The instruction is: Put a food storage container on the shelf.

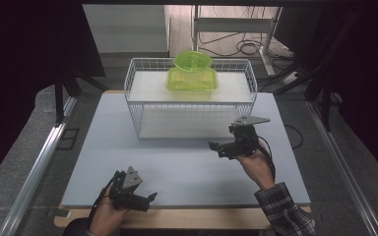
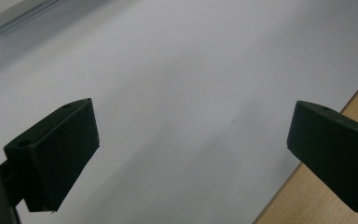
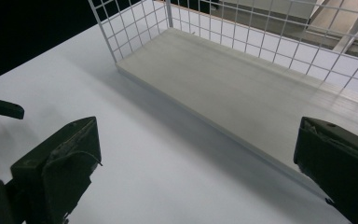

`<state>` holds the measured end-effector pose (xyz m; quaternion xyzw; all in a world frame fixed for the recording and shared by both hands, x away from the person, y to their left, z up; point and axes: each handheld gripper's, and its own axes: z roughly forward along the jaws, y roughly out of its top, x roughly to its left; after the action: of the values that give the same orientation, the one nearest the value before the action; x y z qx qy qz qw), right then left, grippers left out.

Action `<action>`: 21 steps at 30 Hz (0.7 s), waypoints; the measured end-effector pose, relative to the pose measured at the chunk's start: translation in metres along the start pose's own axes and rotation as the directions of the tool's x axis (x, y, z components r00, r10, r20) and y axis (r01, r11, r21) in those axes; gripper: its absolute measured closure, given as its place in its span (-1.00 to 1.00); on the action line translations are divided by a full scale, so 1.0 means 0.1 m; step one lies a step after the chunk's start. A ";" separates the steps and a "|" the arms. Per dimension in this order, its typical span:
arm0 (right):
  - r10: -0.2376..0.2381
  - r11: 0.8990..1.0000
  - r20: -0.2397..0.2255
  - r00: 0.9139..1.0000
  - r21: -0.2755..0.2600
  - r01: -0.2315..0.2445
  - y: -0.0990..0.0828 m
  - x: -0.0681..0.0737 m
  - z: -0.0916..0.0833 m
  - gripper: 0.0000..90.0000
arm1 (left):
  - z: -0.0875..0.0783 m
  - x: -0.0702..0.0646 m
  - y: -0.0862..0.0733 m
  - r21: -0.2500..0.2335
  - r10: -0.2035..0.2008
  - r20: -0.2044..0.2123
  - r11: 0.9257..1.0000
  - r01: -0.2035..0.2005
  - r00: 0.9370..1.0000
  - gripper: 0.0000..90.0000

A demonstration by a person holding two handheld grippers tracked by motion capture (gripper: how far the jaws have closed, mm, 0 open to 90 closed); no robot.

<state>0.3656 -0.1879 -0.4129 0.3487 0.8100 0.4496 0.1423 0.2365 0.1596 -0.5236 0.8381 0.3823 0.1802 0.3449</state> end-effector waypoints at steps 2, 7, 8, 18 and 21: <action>0.000 1.000 0.004 1.000 0.002 0.000 -0.03 -0.01 0.00 -0.99 | 0.00 0.00 0.00 0.000 0.000 0.000 1.000 0.000 1.000 -0.96; 0.007 1.000 0.011 1.000 0.004 -0.007 -0.12 -0.02 0.00 -0.99 | 0.00 0.00 0.00 0.001 0.002 0.001 1.000 -0.002 1.000 -0.96; 0.007 1.000 0.013 1.000 0.004 -0.007 -0.13 -0.02 0.01 -1.00 | 0.00 0.00 0.00 0.001 0.002 0.001 1.000 -0.002 1.000 -0.96; 0.008 1.000 0.026 1.000 0.021 -0.008 -0.30 -0.04 -0.01 -1.00 | 0.01 0.00 0.00 0.001 0.003 0.001 1.000 -0.003 1.000 -0.96; 0.009 1.000 0.030 1.000 0.025 -0.010 -0.35 -0.05 -0.02 -1.00 | 0.01 0.00 0.00 0.001 0.004 0.001 1.000 -0.004 1.000 -0.96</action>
<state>0.3529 -0.2053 -0.4415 0.3608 0.8118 0.4348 0.1476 0.2366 0.1590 -0.5240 0.8390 0.3807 0.1802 0.3444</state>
